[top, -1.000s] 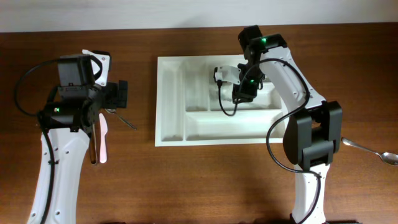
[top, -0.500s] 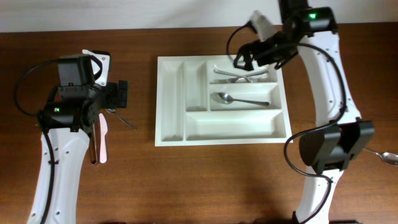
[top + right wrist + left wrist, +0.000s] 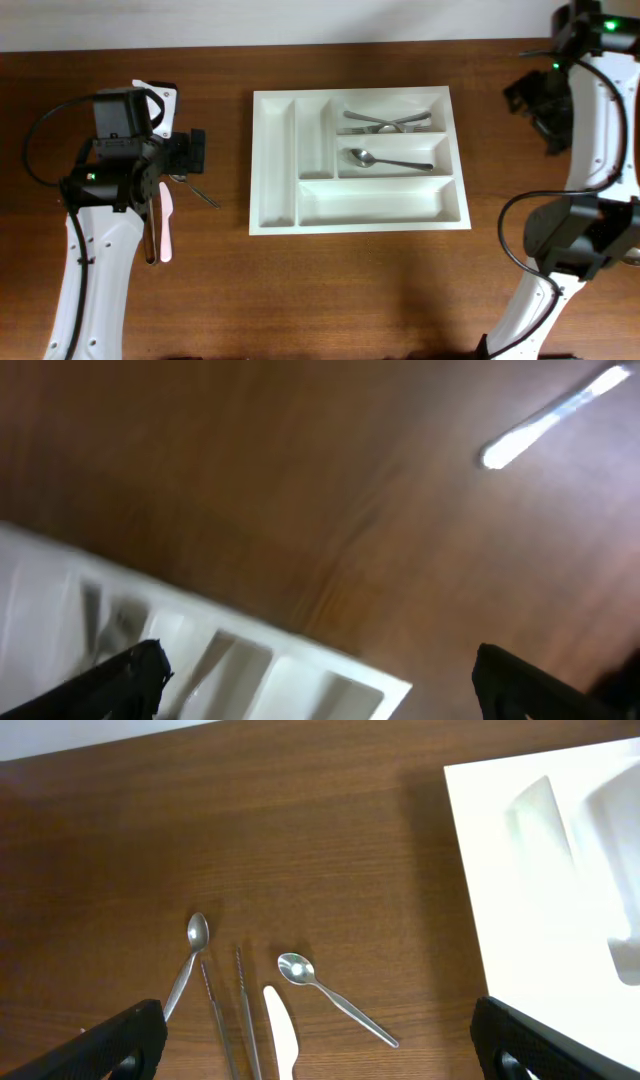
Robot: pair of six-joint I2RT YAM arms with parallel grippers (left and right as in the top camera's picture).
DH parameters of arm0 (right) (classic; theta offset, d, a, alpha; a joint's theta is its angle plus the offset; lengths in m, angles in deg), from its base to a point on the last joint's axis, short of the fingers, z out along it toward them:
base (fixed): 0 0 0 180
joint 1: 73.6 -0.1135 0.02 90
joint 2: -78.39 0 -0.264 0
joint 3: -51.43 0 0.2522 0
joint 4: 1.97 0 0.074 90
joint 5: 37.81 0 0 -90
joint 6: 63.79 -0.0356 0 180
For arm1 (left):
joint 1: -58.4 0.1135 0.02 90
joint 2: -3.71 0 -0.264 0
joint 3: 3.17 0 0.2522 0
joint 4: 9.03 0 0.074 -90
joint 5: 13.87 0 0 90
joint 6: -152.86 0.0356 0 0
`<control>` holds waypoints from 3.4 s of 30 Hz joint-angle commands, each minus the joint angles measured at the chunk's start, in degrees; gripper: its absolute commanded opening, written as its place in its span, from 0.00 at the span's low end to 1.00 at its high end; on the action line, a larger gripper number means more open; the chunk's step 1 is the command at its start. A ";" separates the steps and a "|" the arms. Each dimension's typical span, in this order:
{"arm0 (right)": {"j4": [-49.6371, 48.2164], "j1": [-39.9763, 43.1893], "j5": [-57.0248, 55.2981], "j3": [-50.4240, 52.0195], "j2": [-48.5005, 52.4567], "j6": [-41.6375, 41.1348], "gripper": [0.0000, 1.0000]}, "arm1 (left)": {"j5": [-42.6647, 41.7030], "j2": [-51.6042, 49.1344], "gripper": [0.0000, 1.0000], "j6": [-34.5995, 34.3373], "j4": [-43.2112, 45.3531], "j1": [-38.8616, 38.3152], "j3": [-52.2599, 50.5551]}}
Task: Pack container
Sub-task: 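Reach the right gripper to the last right-side spoon and grasp it, then place the spoon in the middle compartment and withdraw the right arm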
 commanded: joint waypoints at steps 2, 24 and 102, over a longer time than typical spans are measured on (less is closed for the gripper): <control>1.68 7.72 -3.82 1.29 -1.42 -8.35 0.99 | 0.61 -0.39 0.99 0.92 0.15 -0.13 1.25; 1.66 30.77 -5.57 2.38 -19.08 5.64 0.99 | 0.61 -0.39 0.99 0.92 0.15 -0.13 1.25; -50.27 30.12 12.66 62.18 -18.91 28.70 0.04 | 0.61 -0.39 0.99 0.92 0.15 -0.13 1.25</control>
